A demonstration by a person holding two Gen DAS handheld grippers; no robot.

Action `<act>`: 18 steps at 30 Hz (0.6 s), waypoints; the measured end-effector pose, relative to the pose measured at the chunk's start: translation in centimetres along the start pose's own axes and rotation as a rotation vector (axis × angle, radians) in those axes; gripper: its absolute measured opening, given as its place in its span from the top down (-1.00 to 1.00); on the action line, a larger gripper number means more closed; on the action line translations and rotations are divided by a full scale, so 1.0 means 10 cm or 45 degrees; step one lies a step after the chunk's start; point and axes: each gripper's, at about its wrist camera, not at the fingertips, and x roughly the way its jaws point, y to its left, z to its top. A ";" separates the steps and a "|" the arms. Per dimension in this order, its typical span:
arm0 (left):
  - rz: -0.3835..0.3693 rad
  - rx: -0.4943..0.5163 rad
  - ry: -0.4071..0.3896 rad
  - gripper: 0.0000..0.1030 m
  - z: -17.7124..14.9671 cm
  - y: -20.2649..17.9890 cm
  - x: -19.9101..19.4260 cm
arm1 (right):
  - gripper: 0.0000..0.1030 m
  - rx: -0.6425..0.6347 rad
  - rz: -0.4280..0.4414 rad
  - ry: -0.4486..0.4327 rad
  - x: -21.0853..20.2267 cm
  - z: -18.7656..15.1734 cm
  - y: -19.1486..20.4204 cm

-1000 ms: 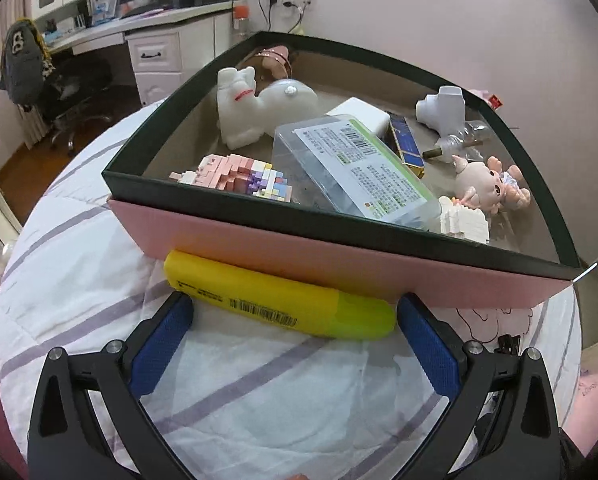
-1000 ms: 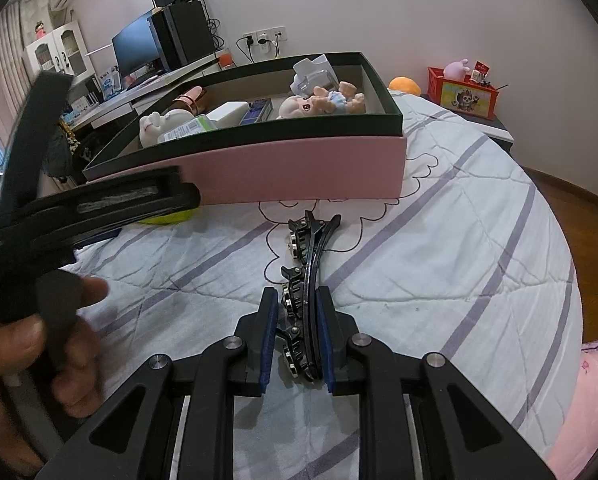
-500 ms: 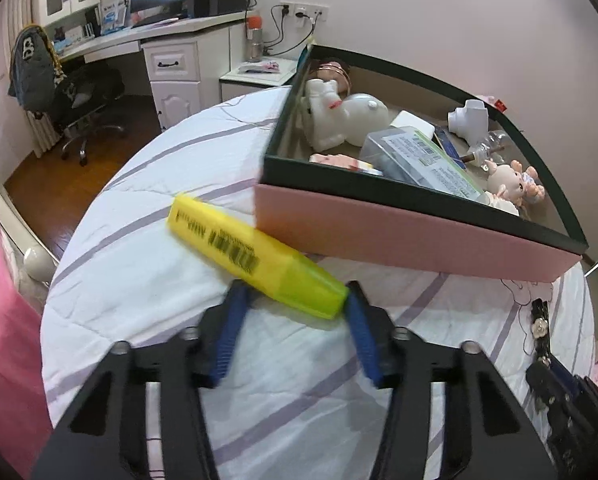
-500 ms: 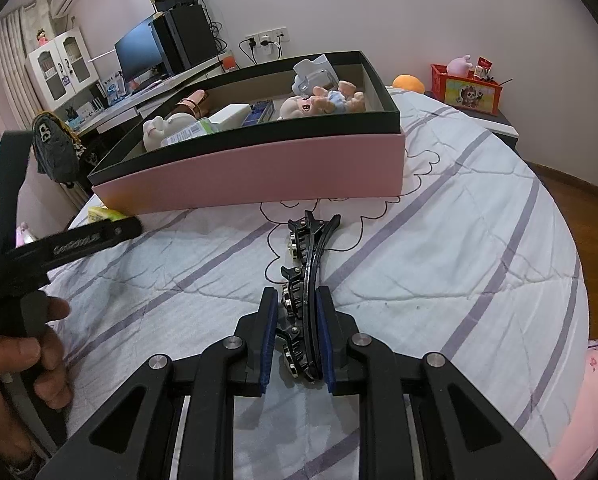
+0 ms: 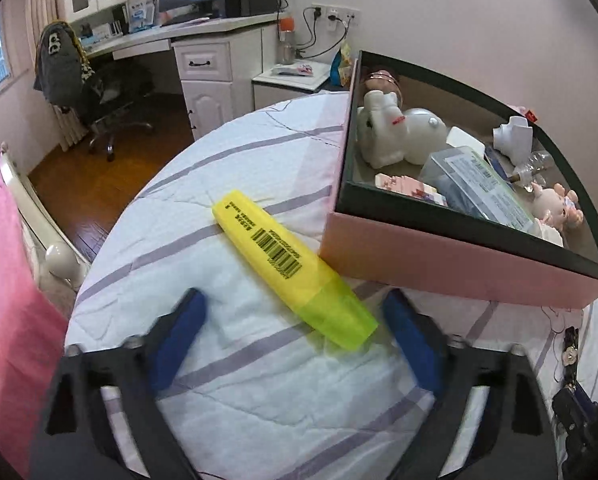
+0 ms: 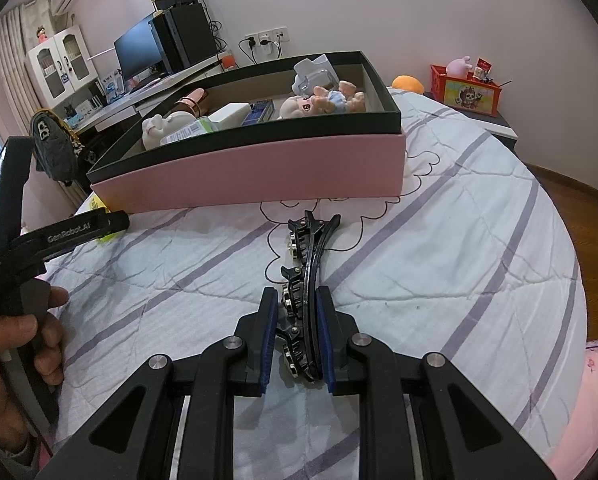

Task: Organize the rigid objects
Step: 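Grasp the yellow marker with the left gripper and lift it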

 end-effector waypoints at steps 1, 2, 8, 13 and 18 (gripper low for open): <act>-0.006 0.002 -0.008 -0.22 0.00 0.02 -0.01 | 0.63 0.000 0.000 0.000 0.00 0.00 0.00; -0.008 0.008 -0.009 -0.11 0.00 0.02 0.00 | 0.63 -0.001 -0.001 0.000 0.00 0.00 0.00; -0.080 0.032 -0.004 0.55 0.01 0.19 -0.06 | 0.62 0.009 0.004 0.001 0.00 0.00 0.00; -0.094 0.088 -0.042 0.55 -0.07 0.22 -0.21 | 0.63 0.025 0.021 0.002 -0.04 0.00 0.00; -0.109 0.112 -0.064 0.56 -0.14 0.27 -0.35 | 0.63 0.042 0.035 -0.007 -0.11 -0.03 0.02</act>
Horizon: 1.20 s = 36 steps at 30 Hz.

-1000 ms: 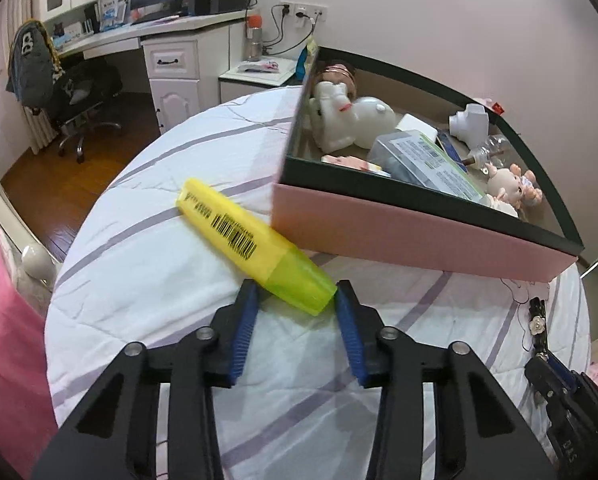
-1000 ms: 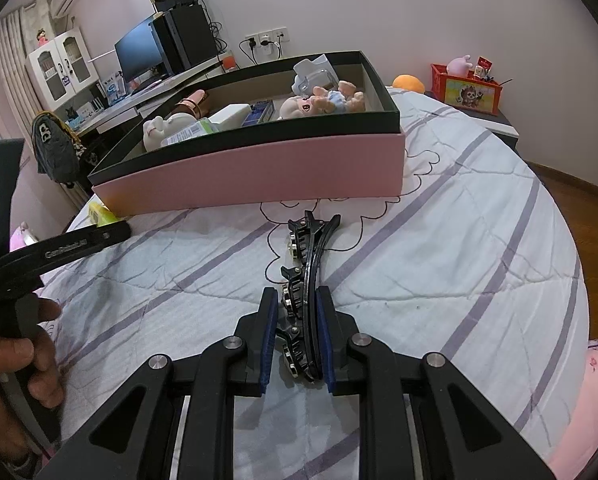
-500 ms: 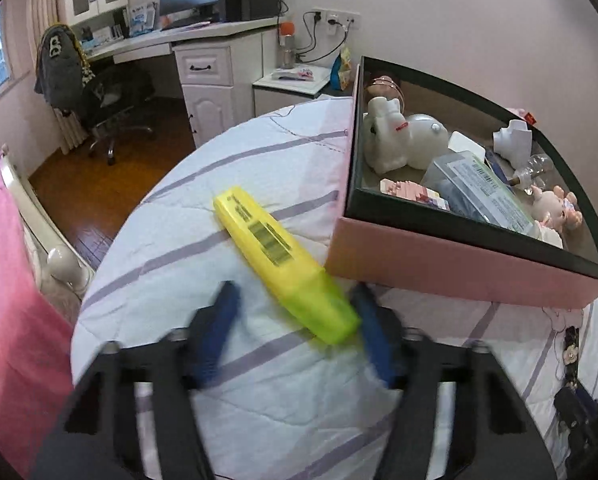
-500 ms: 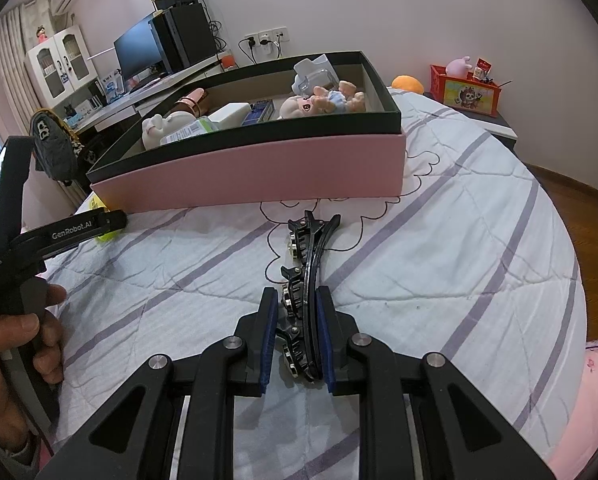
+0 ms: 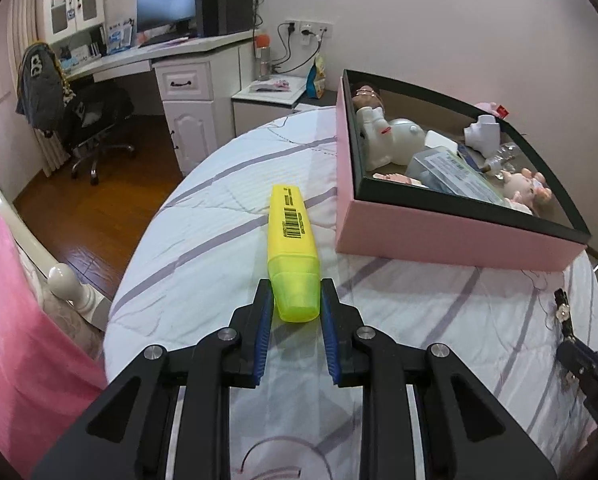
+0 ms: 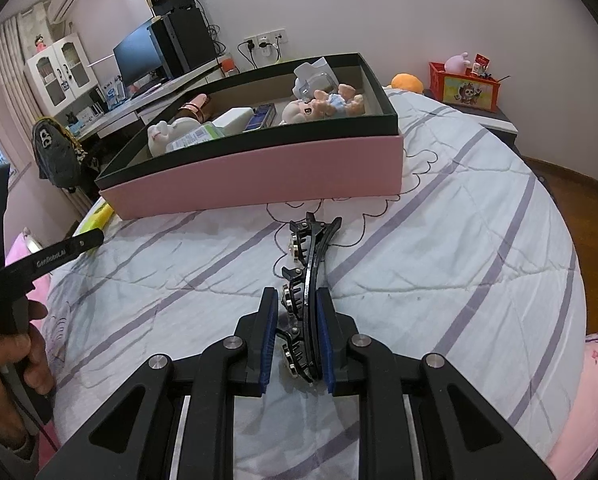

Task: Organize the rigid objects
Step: 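Grasp the yellow marker with the left gripper and lift it, then carry the yellow marker and hair clip into the pink box and release both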

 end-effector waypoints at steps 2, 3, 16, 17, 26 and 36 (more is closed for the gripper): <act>-0.007 0.012 -0.012 0.56 -0.03 0.01 -0.09 | 0.63 0.009 0.011 -0.001 -0.03 -0.01 0.01; -0.008 0.017 -0.017 0.56 -0.04 0.01 -0.11 | 0.63 0.014 0.018 -0.002 -0.04 -0.01 0.01; -0.042 0.066 -0.123 0.60 -0.13 0.07 -0.67 | 0.63 0.048 0.117 -0.045 -0.31 -0.02 0.12; -0.049 0.068 -0.129 0.65 -0.13 0.07 -0.71 | 0.63 0.043 0.123 -0.050 -0.34 -0.02 0.14; -0.076 0.087 -0.118 0.79 -0.14 0.09 -0.63 | 0.63 0.032 0.131 -0.042 -0.37 -0.10 0.20; -0.009 0.103 -0.235 -0.54 -0.04 0.05 -0.44 | 0.63 0.038 0.122 -0.016 -0.31 -0.13 0.17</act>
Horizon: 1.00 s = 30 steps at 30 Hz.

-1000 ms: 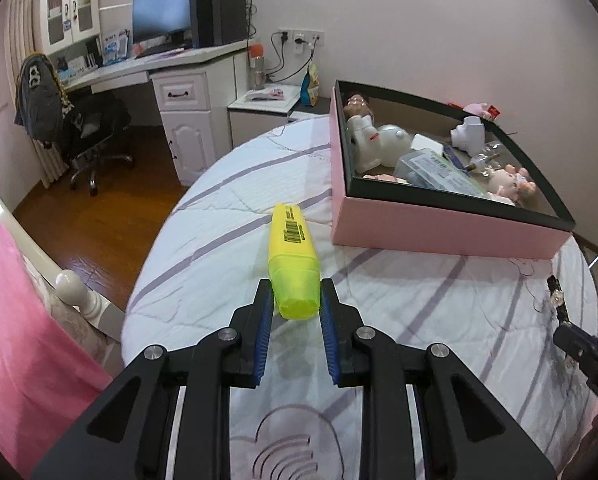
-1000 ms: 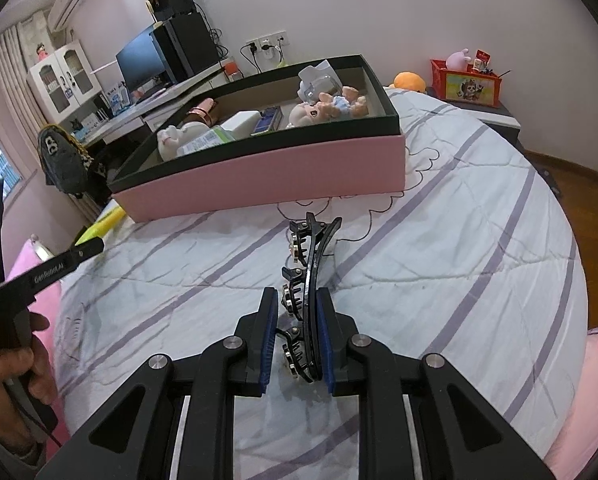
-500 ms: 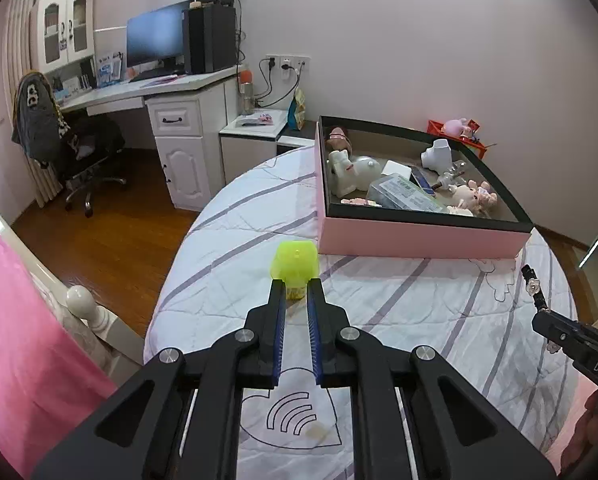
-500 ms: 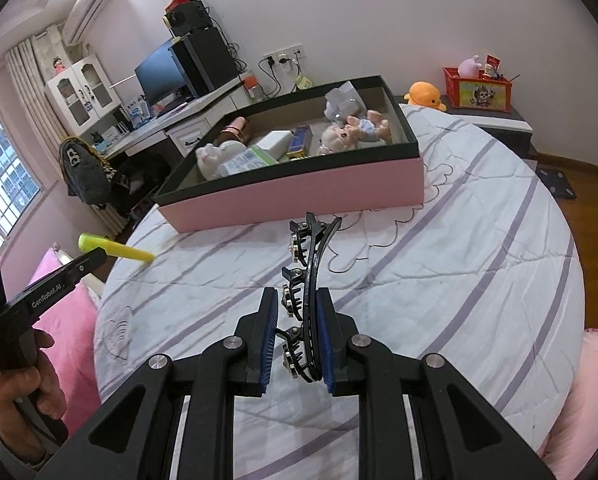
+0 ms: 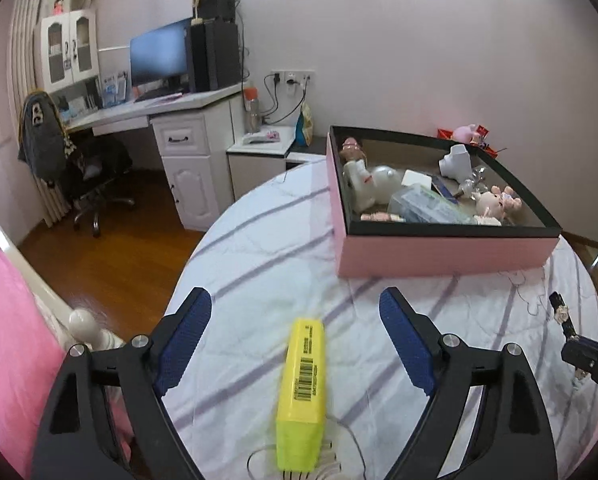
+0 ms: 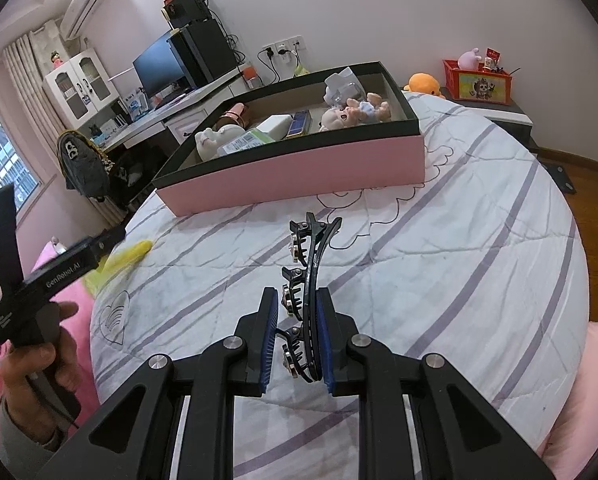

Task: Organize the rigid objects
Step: 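Carry the yellow marker and hair clip into the pink box and release both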

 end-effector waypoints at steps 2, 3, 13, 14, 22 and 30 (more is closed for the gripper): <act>-0.060 -0.047 0.091 0.32 0.01 0.05 0.20 | 0.63 0.000 0.000 0.003 0.02 0.01 0.00; -0.087 -0.070 0.140 0.81 0.00 0.07 0.29 | 0.63 0.002 0.003 0.004 0.02 0.01 0.00; -0.007 0.062 0.181 -0.92 -0.29 0.03 0.08 | 0.63 -0.001 0.007 0.032 0.08 -0.02 -0.01; -0.006 0.073 0.206 -0.88 -0.29 0.02 0.12 | 0.63 0.000 0.007 0.033 0.08 -0.03 -0.01; -0.095 0.003 0.286 0.50 -0.27 0.10 0.27 | 0.63 -0.009 0.012 0.030 0.08 -0.05 0.03; -0.138 0.001 0.187 0.50 -0.11 0.11 -0.11 | 0.63 -0.041 0.031 -0.030 -0.10 0.04 0.13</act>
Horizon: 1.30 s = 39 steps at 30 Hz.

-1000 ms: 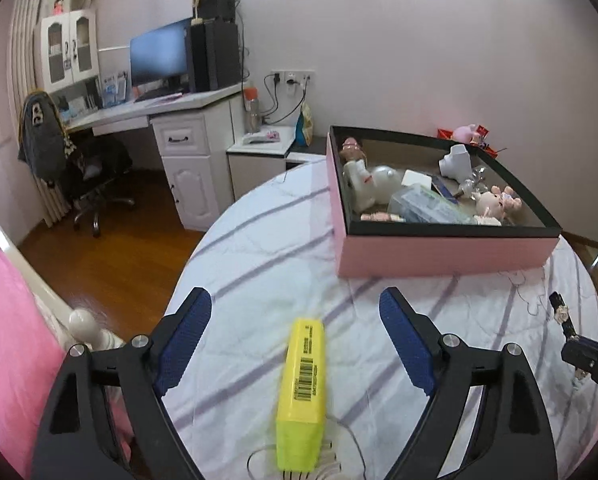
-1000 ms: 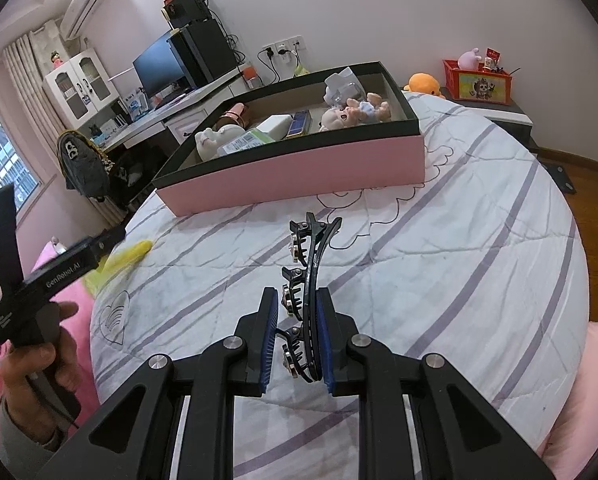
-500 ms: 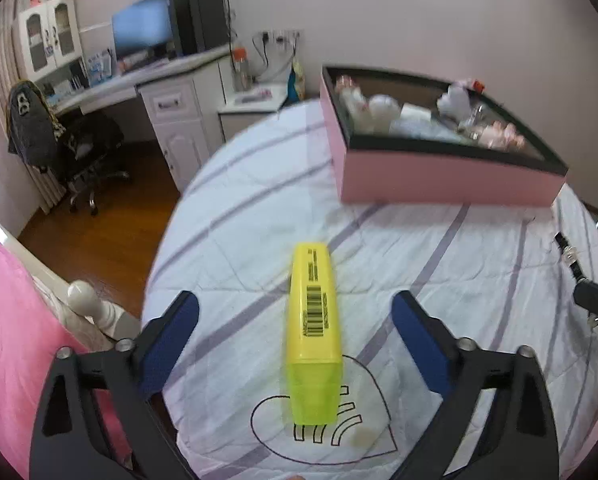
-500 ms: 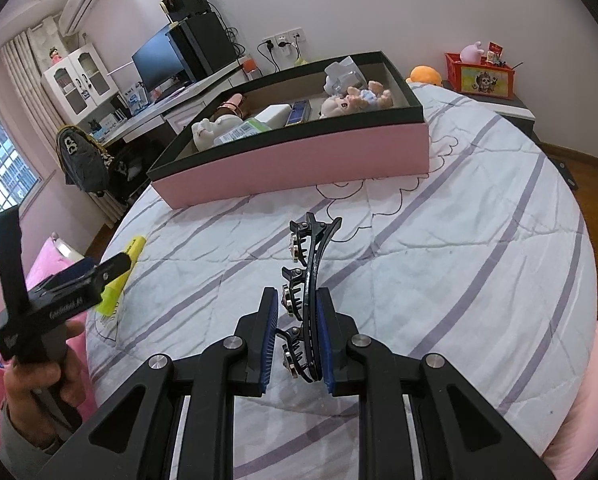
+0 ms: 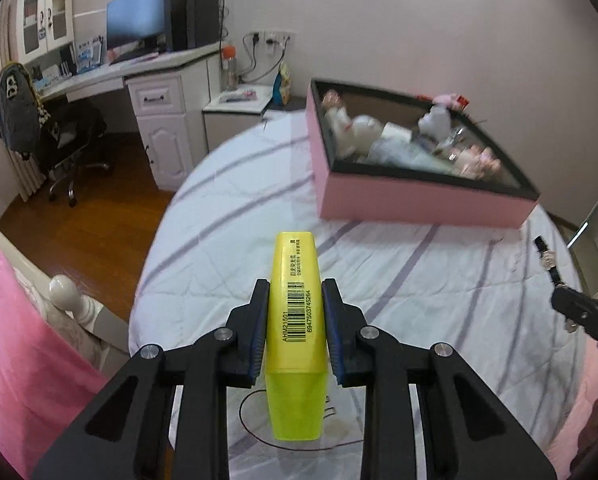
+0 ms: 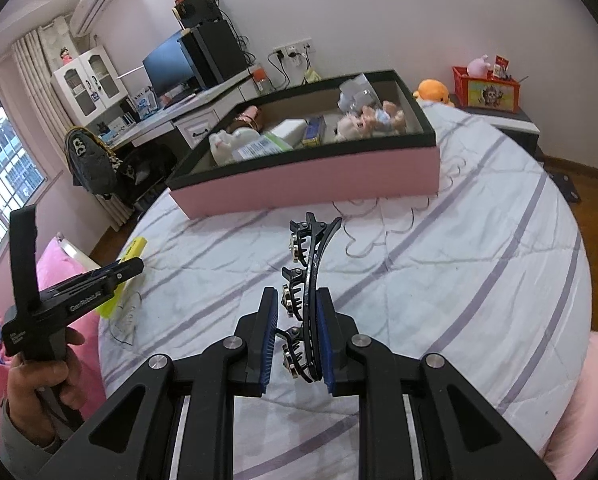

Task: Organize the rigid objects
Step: 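Carry the yellow marker and hair clip into the pink box and release both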

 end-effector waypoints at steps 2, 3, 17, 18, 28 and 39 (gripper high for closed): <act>-0.012 0.014 -0.040 0.50 0.08 -0.04 -0.13 | 0.63 -0.006 0.004 -0.018 -0.05 0.04 0.02; -0.016 0.020 -0.054 0.50 0.11 -0.05 -0.17 | 0.63 -0.011 0.003 -0.025 -0.07 0.07 0.03; -0.066 0.129 -0.249 0.50 0.71 -0.45 -0.62 | 0.63 -0.115 -0.009 -0.177 -0.39 0.70 0.18; -0.073 0.136 -0.258 0.50 0.76 -0.48 -0.64 | 0.63 -0.120 -0.012 -0.186 -0.40 0.75 0.19; -0.161 0.161 -0.283 0.50 1.37 -0.81 -0.32 | 0.63 -0.150 -0.009 -0.212 -0.19 1.36 0.16; -0.244 0.142 -0.079 0.49 1.81 -1.05 0.89 | 0.62 -0.079 -0.034 -0.011 0.93 1.86 -0.18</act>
